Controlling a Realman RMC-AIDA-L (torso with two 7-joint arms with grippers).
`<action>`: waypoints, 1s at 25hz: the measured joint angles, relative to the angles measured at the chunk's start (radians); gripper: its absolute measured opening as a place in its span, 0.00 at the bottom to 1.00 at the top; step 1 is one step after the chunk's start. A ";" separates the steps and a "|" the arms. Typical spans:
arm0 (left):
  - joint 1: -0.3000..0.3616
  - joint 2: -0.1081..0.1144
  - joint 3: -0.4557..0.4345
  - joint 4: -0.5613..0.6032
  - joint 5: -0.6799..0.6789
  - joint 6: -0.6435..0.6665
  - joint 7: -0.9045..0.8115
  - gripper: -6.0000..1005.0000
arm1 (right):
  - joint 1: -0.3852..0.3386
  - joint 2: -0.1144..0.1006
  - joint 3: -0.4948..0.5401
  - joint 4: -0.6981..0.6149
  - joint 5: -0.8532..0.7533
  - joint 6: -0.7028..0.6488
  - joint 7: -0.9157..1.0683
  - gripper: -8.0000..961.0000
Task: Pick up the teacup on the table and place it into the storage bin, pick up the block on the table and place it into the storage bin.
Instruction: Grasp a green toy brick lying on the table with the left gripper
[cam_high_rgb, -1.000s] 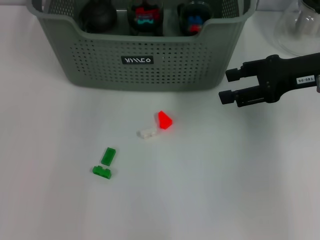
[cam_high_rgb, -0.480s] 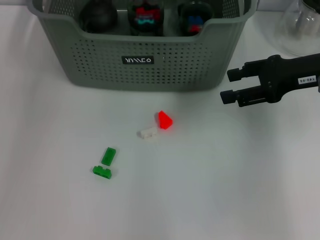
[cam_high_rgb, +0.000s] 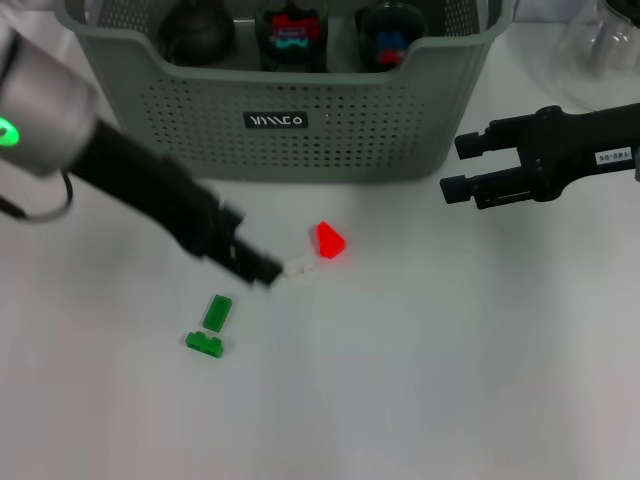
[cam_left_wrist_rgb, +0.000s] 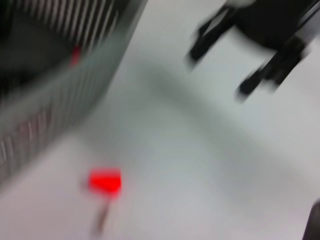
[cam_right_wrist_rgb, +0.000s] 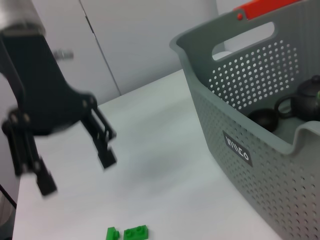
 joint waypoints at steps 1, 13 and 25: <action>-0.007 -0.016 0.056 -0.010 0.074 0.003 -0.071 0.85 | 0.002 0.000 -0.002 0.000 0.001 0.000 -0.001 0.81; 0.032 -0.046 0.303 -0.122 0.252 -0.125 -0.425 0.85 | 0.025 0.006 -0.061 -0.006 -0.016 -0.004 -0.027 0.81; 0.076 -0.048 0.438 -0.151 0.360 -0.219 -0.537 0.85 | 0.023 0.012 -0.084 -0.011 -0.020 -0.007 -0.065 0.81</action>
